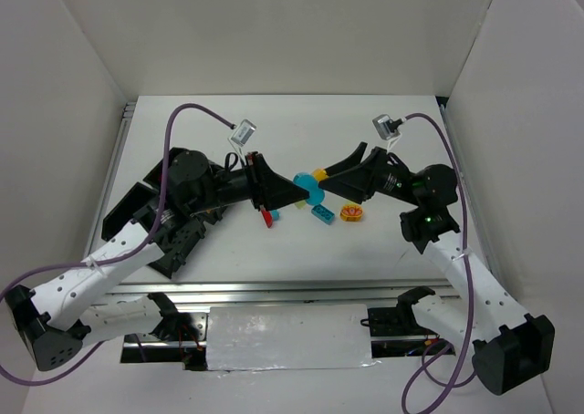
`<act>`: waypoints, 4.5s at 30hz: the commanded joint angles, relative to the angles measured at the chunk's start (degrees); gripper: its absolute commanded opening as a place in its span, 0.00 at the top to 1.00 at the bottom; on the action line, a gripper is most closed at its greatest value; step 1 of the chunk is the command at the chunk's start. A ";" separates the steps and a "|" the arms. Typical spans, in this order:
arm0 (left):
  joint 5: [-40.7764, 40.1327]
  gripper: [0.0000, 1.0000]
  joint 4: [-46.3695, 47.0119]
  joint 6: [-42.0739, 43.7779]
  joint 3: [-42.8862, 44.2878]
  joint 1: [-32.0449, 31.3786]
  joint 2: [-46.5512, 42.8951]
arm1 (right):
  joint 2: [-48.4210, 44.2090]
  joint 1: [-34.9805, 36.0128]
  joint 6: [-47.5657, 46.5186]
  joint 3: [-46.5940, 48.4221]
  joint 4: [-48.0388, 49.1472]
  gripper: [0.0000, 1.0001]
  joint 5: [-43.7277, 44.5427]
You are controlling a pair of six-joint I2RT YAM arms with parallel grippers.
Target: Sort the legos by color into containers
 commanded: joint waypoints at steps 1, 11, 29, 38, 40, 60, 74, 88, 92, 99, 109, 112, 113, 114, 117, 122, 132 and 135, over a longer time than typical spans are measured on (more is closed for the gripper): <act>1.87 1.00 1.45 1.62 -0.51 0.35 -1.99 | -1.54 -1.22 -2.96 1.32 -0.77 0.05 -0.62; 3.20 1.00 2.77 1.00 -1.05 0.35 -1.99 | 1.98 -1.22 3.81 -0.17 10.56 0.45 -3.86; 2.85 1.00 -5.23 6.63 2.65 2.19 -2.78 | 1.10 -10.36 -9.29 0.44 -2.97 1.00 -4.22; -12.86 1.00 -25.60 11.99 10.98 3.51 -4.90 | 13.13 -8.71 -12.45 5.89 -22.82 1.00 19.21; -21.65 1.00 -33.51 11.38 17.47 3.51 -5.51 | 18.31 -2.92 -10.87 9.82 -28.09 1.00 30.43; -41.83 1.00 -53.32 2.40 19.53 3.78 -15.00 | 66.30 24.44 -5.50 50.96 -33.98 0.97 43.51; -33.63 1.00 -49.01 8.48 17.51 3.78 -16.76 | 74.40 25.32 -11.12 67.14 -38.48 0.09 34.81; -7.47 1.00 -29.77 12.79 11.53 3.86 -17.73 | 43.75 7.05 16.17 20.59 29.60 0.00 -11.40; -1.39 1.00 -25.89 12.44 11.96 3.86 -13.70 | 31.62 6.16 18.67 12.76 38.25 0.00 -17.05; 5.48 1.00 -20.19 10.59 12.58 3.95 -9.12 | 19.23 6.07 13.94 10.11 33.35 0.05 -20.56; 9.26 1.00 -11.49 6.20 9.68 3.95 -8.32 | 9.89 11.78 -29.12 20.47 -29.18 0.10 -2.40; 10.40 1.00 -10.42 5.67 8.98 3.95 -7.88 | 10.68 12.31 -21.64 19.09 -19.88 0.11 -6.32; 10.40 1.00 -10.33 5.58 8.89 3.95 -7.80 | 11.03 12.31 -19.68 18.82 -16.71 0.12 -7.29; 10.84 1.00 -10.16 5.49 8.63 3.95 -7.62 | 11.12 12.40 -18.09 18.55 -14.51 0.13 -8.60; 10.41 1.00 -9.98 5.23 8.10 3.95 -7.53 | 10.95 12.57 -14.74 17.67 -8.34 0.18 -9.40; 9.26 1.00 -10.59 5.31 7.83 3.95 -7.97 | 11.73 12.84 -7.01 15.83 0.88 0.23 -11.95; 6.28 1.00 -14.37 7.77 8.36 3.95 -6.92 | 14.20 17.41 -2.87 16.18 7.12 0.32 -10.90; 3.64 1.00 -17.62 9.35 8.71 3.95 -7.27 | 14.20 17.41 -1.82 15.91 8.01 0.33 -11.34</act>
